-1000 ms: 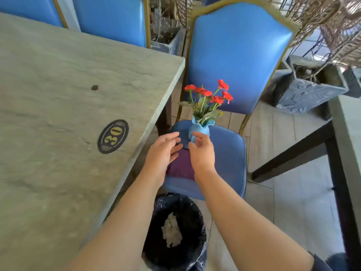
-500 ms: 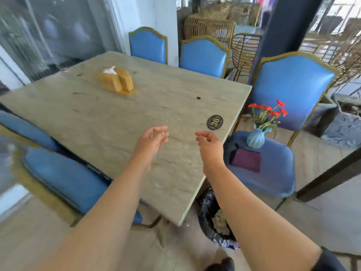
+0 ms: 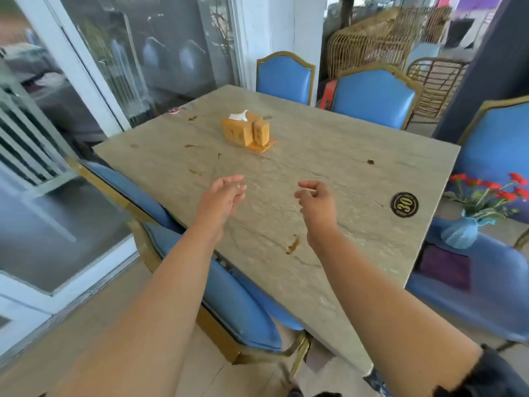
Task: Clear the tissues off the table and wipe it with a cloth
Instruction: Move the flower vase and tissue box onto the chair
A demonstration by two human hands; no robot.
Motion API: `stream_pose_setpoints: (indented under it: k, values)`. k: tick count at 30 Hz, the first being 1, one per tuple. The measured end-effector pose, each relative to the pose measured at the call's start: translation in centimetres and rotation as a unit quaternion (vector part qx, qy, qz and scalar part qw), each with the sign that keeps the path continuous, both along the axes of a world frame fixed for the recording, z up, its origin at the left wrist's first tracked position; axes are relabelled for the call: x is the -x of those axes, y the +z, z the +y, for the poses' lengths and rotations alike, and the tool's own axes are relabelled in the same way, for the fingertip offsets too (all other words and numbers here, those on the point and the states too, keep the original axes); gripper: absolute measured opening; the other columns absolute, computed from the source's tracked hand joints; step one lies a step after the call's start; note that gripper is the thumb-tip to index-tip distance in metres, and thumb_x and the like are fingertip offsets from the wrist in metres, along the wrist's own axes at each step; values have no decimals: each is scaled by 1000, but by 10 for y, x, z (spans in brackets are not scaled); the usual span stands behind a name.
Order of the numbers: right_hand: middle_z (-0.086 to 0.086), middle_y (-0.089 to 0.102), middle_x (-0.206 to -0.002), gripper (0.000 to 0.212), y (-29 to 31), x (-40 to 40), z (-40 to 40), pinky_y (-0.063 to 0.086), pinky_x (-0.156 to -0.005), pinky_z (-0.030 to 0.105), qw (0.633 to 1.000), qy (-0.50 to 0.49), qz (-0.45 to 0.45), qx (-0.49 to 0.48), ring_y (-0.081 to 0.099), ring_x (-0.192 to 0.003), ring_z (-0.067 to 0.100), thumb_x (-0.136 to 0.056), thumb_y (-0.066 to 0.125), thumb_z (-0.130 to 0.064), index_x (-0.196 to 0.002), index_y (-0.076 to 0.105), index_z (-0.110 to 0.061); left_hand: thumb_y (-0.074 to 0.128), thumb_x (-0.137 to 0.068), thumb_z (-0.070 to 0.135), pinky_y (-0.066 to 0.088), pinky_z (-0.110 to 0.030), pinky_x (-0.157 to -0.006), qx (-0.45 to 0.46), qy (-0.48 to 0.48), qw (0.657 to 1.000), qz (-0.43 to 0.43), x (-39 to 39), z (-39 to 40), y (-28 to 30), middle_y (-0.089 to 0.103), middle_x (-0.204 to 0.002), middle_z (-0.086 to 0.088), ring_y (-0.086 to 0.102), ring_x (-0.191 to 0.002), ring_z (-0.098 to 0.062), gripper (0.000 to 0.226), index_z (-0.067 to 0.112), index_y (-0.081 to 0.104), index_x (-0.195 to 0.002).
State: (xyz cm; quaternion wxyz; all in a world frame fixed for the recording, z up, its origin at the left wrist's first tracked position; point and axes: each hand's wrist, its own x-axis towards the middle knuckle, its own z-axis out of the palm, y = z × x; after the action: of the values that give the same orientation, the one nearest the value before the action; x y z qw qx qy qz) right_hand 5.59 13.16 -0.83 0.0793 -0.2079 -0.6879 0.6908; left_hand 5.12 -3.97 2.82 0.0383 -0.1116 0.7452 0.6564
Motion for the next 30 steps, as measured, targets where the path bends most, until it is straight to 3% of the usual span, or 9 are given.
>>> stream_pose_setpoints:
  k: [3, 12, 16, 23, 27, 30]
  values:
    - [10, 62, -105, 23, 6, 28, -31, 41, -58, 25, 1000, 8, -6, 6, 49, -66, 10, -93, 46, -15, -113, 56, -21, 53, -92, 18, 43, -30, -91, -10, 10, 1000, -1, 25, -27, 9, 67, -112, 3, 62, -101, -10, 20, 28, 63, -106]
    - [10, 63, -108, 22, 7, 105, -141, 43, -60, 24, 1000, 17, -5, -16, 52, -71, 10, -93, 48, -15, -112, 56, -23, 51, -93, 18, 43, -31, -92, -32, 4, 999, -6, 108, -124, 2, 68, -108, 5, 63, -102, -10, 18, 32, 61, -99]
    - [8, 63, -108, 24, 5, 134, -187, 44, -60, 25, 999, -23, -12, -19, 52, -69, 10, -93, 48, -16, -113, 58, -23, 50, -92, 20, 45, -27, -82, -25, -44, 999, -7, 145, -178, -6, 69, -106, 6, 63, -100, -9, 21, 31, 61, -106]
    - [1, 59, -96, 24, 2, 170, -241, 42, -57, 26, 994, -103, -32, -29, 49, -63, 10, -93, 48, -15, -113, 59, -23, 54, -91, 18, 48, -27, -79, -6, -89, 996, -15, 202, -246, -13, 69, -108, 5, 64, -98, -9, 22, 31, 59, -108]
    - [-6, 55, -87, 24, -1, 194, -257, 42, -55, 26, 991, -126, -39, -36, 48, -61, 10, -92, 49, -16, -113, 59, -23, 51, -92, 16, 49, -34, -87, -14, -115, 993, -8, 234, -257, -19, 68, -110, 1, 65, -101, -14, 25, 28, 57, -113]
    - [-6, 55, -85, 25, -5, 219, -262, 39, -51, 24, 989, -137, -39, -36, 46, -58, 10, -91, 49, -15, -113, 58, -22, 51, -90, 15, 48, -32, -82, -14, -135, 991, -2, 267, -256, -26, 69, -110, -2, 65, -99, -15, 25, 30, 56, -110]
